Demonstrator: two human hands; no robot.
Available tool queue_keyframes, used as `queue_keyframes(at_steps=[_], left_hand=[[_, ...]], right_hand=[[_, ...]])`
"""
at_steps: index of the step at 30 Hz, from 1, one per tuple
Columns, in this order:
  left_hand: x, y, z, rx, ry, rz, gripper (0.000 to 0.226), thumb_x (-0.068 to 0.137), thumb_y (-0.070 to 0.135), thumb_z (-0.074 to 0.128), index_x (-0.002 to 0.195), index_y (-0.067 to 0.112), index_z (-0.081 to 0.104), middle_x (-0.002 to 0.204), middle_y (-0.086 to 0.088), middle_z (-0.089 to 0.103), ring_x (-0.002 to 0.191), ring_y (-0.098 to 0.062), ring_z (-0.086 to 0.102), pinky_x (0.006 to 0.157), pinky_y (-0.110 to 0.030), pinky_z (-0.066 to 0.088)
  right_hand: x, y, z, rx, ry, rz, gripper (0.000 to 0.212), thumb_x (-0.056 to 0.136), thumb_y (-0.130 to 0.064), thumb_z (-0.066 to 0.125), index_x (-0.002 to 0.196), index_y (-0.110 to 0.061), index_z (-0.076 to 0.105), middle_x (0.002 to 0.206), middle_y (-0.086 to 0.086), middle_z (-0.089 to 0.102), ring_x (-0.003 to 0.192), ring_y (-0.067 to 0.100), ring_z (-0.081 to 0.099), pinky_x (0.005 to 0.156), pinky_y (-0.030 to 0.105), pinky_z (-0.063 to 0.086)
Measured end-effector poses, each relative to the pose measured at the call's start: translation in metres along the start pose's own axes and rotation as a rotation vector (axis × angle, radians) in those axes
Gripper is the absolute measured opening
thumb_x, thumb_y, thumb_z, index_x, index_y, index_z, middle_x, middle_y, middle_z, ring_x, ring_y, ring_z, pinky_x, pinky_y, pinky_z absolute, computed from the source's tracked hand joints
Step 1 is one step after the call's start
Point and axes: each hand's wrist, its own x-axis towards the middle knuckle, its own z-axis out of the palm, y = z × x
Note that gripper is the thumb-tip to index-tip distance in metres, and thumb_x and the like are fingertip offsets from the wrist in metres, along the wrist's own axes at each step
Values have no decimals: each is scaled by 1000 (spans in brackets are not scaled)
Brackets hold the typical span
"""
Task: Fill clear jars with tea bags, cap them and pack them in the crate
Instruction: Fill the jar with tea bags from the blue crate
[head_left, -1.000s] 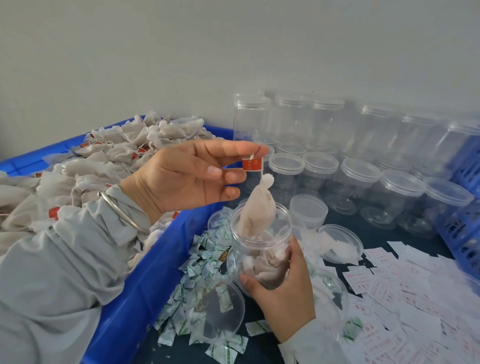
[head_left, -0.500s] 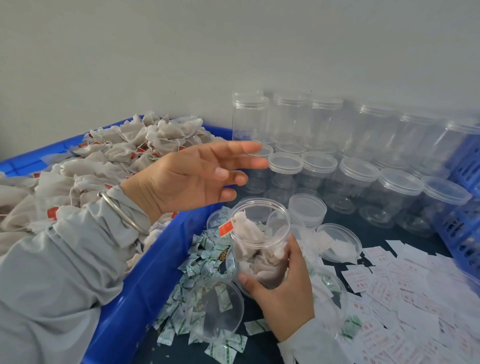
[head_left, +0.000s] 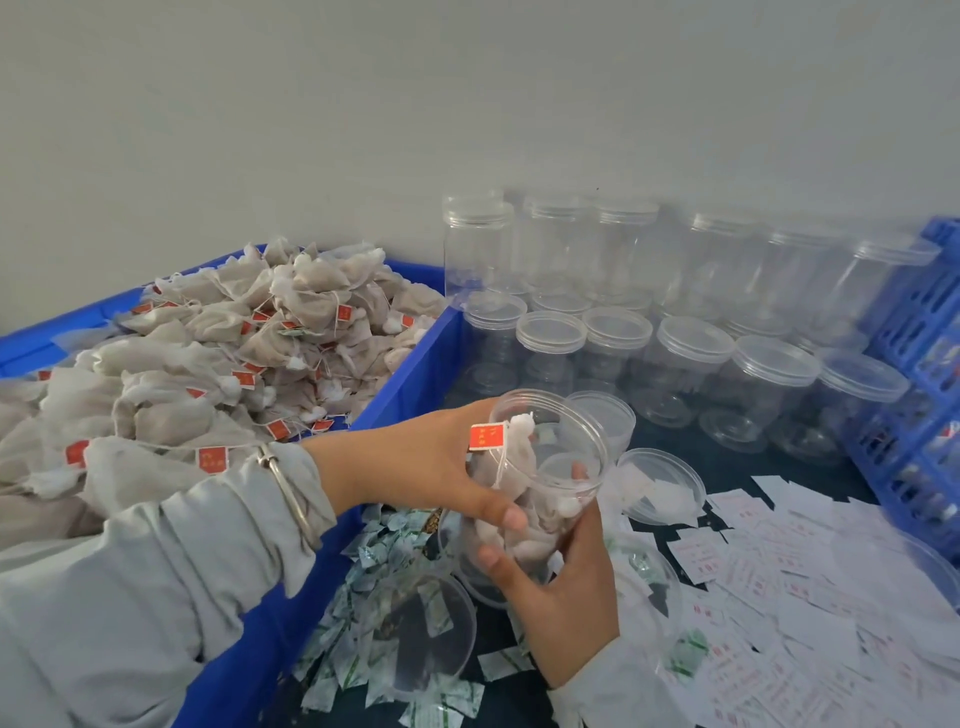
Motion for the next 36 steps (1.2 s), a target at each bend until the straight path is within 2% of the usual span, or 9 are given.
queue_keyframes(at_steps=[5,10,13,18,22,24,26,32,36], left_hand=[[2,-2,-3,-49,65,-66,86,59,74,66,129,64,18,148,25,33,134,5,33,112,-27,33],[-1,-1,-3,-107,9,-114,101,63,73,59,144,52,4,152,27,19,126,17,31,101,-11,31],[-1,-1,-3,-191,-1,-144,86,70,65,60,141,56,11,146,28,31,110,30,34,90,-7,36],[-1,-1,-5,-462,32,-175,56,74,39,61,124,49,39,131,15,54,119,2,52,100,-24,42],[-3,0,-7,-572,28,-141,86,52,60,79,127,40,42,131,5,58,119,-12,57,98,-31,46],[-3,1,-8,-680,42,-151,82,57,75,64,127,37,45,132,-2,58,117,-14,59,93,-28,51],[-2,3,-9,-723,60,-185,59,77,67,43,127,36,46,133,-5,57,115,-14,61,91,-27,52],[-1,5,-6,-524,122,-206,39,91,14,45,121,37,53,129,1,60,120,-15,55,100,-31,45],[2,5,-8,-192,199,-263,39,96,8,44,121,37,54,125,8,61,110,-18,57,81,-19,46]], right_hand=[[3,3,0,-22,9,-3,76,59,-46,80,125,-46,41,120,-25,57,110,-3,57,87,11,46],[3,4,1,-15,9,-8,72,59,-43,81,120,-55,42,118,-24,59,108,-2,59,87,13,48],[4,4,0,-24,5,-15,73,60,-41,82,120,-52,44,118,-21,60,108,-1,60,86,13,47],[3,4,-1,-48,15,-30,82,60,-44,83,130,-47,40,127,-20,56,117,0,54,92,11,42],[2,1,-1,-29,-4,-38,77,62,-36,83,128,-45,43,124,-18,58,116,1,55,90,10,43],[2,-1,-1,-5,-6,-35,74,62,-33,82,125,-43,46,121,-19,59,112,0,57,88,9,43],[2,-1,-1,16,-6,-33,74,61,-31,82,125,-36,47,119,-19,60,111,0,57,87,8,43],[2,0,-2,-46,-13,-7,76,61,-41,81,128,-41,44,121,-21,59,112,-2,56,89,9,43],[-2,11,-3,-203,-54,44,102,55,-54,79,143,-34,31,138,-14,46,128,3,43,107,35,39]])
